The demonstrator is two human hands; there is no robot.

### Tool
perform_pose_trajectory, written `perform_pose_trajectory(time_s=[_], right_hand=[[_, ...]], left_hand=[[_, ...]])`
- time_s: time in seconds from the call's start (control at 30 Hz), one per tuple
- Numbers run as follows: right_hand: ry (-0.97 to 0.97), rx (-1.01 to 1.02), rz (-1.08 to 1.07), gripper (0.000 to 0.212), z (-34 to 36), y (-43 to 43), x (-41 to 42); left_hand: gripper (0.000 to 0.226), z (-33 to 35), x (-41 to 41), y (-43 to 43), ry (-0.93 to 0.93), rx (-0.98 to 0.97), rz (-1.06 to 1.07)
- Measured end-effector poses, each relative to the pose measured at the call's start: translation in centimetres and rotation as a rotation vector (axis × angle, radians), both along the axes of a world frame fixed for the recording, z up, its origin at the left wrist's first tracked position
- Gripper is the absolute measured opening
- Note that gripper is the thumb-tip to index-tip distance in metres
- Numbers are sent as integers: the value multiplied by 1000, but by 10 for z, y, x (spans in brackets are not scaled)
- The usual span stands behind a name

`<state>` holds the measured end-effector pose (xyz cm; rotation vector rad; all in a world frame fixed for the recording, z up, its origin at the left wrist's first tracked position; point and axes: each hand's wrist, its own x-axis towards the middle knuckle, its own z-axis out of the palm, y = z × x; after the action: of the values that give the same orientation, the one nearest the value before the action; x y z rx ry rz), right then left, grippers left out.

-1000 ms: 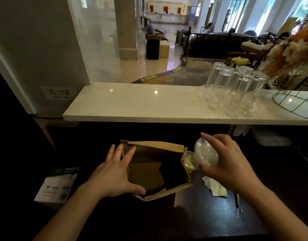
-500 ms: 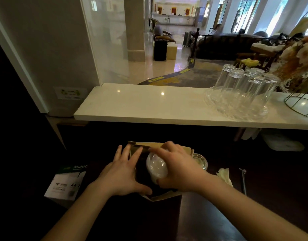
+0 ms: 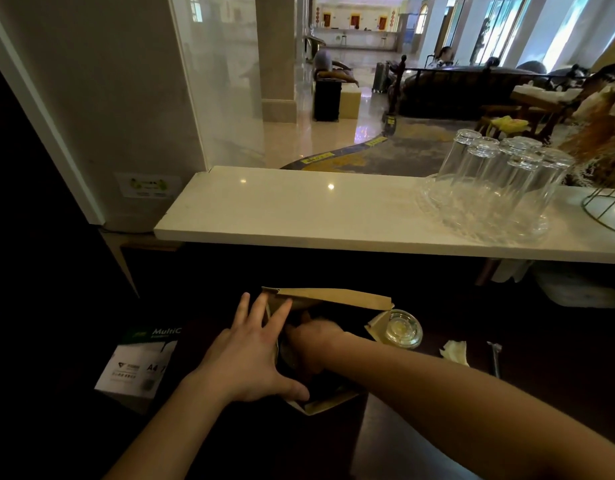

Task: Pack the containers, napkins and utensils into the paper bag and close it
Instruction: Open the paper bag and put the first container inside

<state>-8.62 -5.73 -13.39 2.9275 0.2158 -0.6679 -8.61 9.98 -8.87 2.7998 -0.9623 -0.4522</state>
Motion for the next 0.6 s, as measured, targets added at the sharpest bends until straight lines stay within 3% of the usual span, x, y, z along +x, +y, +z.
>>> perform_pose_trajectory(time_s=[0.1, 0.23, 0.6], right_hand=[[61, -51, 25, 77, -6, 6, 5], [53, -146, 23, 96, -6, 9, 6], [61, -64, -7, 94, -9, 6, 8]], left_hand=[[135, 1, -1, 0, 10, 2, -4], [135, 3, -2, -2, 11, 3, 3], [136, 0, 1, 0, 33, 10, 12]])
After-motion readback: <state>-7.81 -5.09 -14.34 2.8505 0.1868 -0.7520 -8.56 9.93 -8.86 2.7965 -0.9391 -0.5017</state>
